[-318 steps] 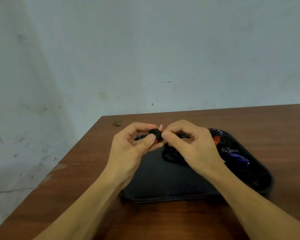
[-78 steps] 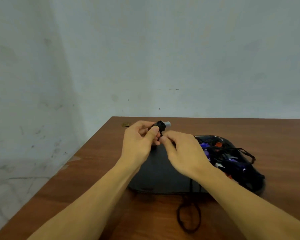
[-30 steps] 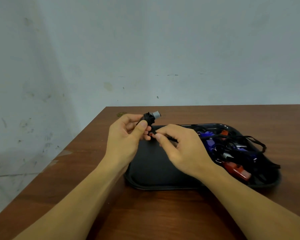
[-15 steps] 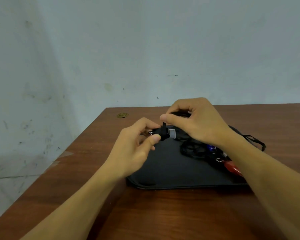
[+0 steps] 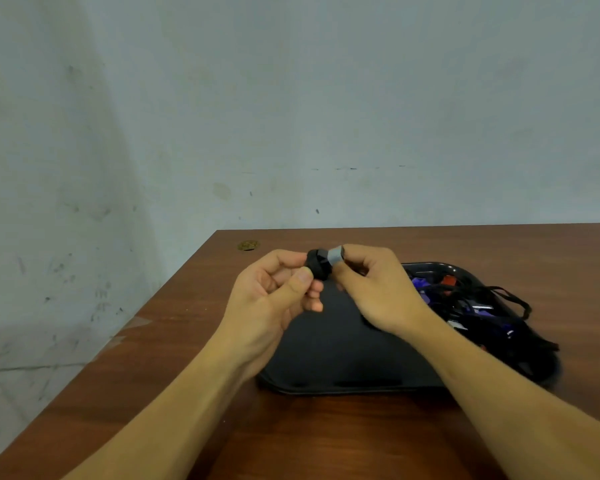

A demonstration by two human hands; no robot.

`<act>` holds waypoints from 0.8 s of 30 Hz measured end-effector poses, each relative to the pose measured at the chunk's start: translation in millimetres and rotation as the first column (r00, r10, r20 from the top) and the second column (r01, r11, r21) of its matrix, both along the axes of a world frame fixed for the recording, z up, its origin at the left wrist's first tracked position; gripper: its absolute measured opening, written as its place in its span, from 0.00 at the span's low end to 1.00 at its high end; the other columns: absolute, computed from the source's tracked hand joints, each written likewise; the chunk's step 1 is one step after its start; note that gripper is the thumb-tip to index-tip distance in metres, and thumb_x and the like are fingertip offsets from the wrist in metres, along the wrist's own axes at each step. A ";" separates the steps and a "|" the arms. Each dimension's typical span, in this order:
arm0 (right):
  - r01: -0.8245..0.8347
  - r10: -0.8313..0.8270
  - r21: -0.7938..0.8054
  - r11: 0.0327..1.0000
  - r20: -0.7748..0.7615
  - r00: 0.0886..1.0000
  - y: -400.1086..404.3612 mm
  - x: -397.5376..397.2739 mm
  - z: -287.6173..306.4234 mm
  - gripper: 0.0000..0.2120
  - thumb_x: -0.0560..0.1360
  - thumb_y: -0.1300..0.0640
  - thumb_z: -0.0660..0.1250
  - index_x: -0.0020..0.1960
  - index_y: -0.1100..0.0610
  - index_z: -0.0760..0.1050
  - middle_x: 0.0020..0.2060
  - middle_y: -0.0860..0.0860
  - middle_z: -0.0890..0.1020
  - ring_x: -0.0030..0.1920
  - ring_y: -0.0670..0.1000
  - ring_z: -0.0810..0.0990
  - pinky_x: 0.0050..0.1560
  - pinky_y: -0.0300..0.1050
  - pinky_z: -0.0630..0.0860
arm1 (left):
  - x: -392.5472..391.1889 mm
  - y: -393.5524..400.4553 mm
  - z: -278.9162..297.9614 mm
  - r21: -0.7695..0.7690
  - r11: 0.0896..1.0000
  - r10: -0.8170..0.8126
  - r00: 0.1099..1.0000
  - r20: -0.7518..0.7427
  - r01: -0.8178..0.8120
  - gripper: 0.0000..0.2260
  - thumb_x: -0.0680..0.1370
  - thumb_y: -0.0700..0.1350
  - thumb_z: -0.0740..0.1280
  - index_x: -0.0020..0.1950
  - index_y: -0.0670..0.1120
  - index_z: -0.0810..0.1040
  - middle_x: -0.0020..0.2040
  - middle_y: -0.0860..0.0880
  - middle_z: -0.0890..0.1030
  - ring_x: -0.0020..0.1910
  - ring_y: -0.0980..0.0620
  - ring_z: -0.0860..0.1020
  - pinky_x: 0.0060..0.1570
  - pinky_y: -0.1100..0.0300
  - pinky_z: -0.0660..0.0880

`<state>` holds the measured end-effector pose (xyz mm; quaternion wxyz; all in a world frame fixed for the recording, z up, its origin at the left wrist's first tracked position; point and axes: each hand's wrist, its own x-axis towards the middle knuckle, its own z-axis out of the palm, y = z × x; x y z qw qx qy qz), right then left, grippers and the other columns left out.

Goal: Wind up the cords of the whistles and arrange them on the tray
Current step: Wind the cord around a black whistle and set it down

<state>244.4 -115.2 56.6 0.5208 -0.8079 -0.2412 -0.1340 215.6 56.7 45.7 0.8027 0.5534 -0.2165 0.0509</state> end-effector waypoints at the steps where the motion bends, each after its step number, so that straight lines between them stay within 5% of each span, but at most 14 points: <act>1: 0.026 -0.026 -0.022 0.999 0.034 0.999 3.1 -3.0 -2.7 0.14 0.82 0.57 0.63 0.39 0.49 0.79 0.28 0.39 0.77 0.30 0.39 0.73 0.34 0.31 0.68 | -0.4 -1.0 0.6 -0.048 0.999 -0.007 0.999 -0.037 0.005 0.17 0.77 0.36 0.68 0.62 0.29 0.72 0.38 0.41 0.80 0.35 0.49 0.78 0.38 0.60 0.79; 6: 0.164 -0.115 -0.186 0.969 0.252 0.961 12.6 -14.4 -10.7 0.13 0.82 0.51 0.62 0.39 0.40 0.72 0.31 0.37 0.77 0.35 0.41 0.75 0.36 0.34 0.68 | 0.0 -2.8 1.1 -0.160 0.987 0.007 0.991 -0.131 -0.028 0.19 0.74 0.36 0.66 0.63 0.30 0.73 0.39 0.42 0.80 0.36 0.51 0.79 0.38 0.61 0.80; 12: 0.309 -0.147 -0.278 0.910 0.480 0.865 4.7 -29.4 -8.2 0.09 0.80 0.48 0.62 0.46 0.49 0.79 0.37 0.41 0.80 0.37 0.44 0.78 0.38 0.46 0.77 | 2.8 -2.4 -0.1 -0.077 0.979 0.177 0.974 -0.141 -0.189 0.14 0.77 0.34 0.66 0.61 0.32 0.74 0.37 0.43 0.82 0.35 0.51 0.81 0.37 0.61 0.80; 16: 0.351 -0.101 -0.353 0.867 0.565 0.819 -2.7 -36.2 -2.8 0.11 0.79 0.47 0.61 0.45 0.49 0.79 0.35 0.41 0.79 0.35 0.42 0.76 0.36 0.37 0.74 | 7.4 0.8 -1.7 0.087 0.940 0.337 0.939 -0.075 -0.330 0.07 0.79 0.33 0.66 0.57 0.36 0.75 0.36 0.45 0.82 0.36 0.50 0.81 0.37 0.60 0.80; 20: 0.141 -0.094 -0.157 0.977 0.274 0.957 -10.8 -41.2 9.0 0.08 0.79 0.48 0.65 0.43 0.47 0.79 0.32 0.40 0.76 0.35 0.41 0.74 0.38 0.31 0.69 | 9.1 2.8 -2.4 0.247 0.864 0.439 0.897 0.055 -0.438 0.05 0.79 0.34 0.66 0.54 0.40 0.76 0.38 0.43 0.82 0.34 0.49 0.81 0.37 0.60 0.79; 24: -0.017 0.029 -0.145 0.989 0.075 0.997 -13.9 -44.3 19.8 0.07 0.79 0.49 0.64 0.43 0.45 0.76 0.41 0.41 0.77 0.42 0.42 0.76 0.43 0.31 0.70 | 4.8 0.2 -2.0 0.449 0.720 0.459 0.849 0.262 -0.529 0.05 0.79 0.36 0.67 0.51 0.45 0.76 0.40 0.48 0.83 0.32 0.54 0.81 0.37 0.65 0.78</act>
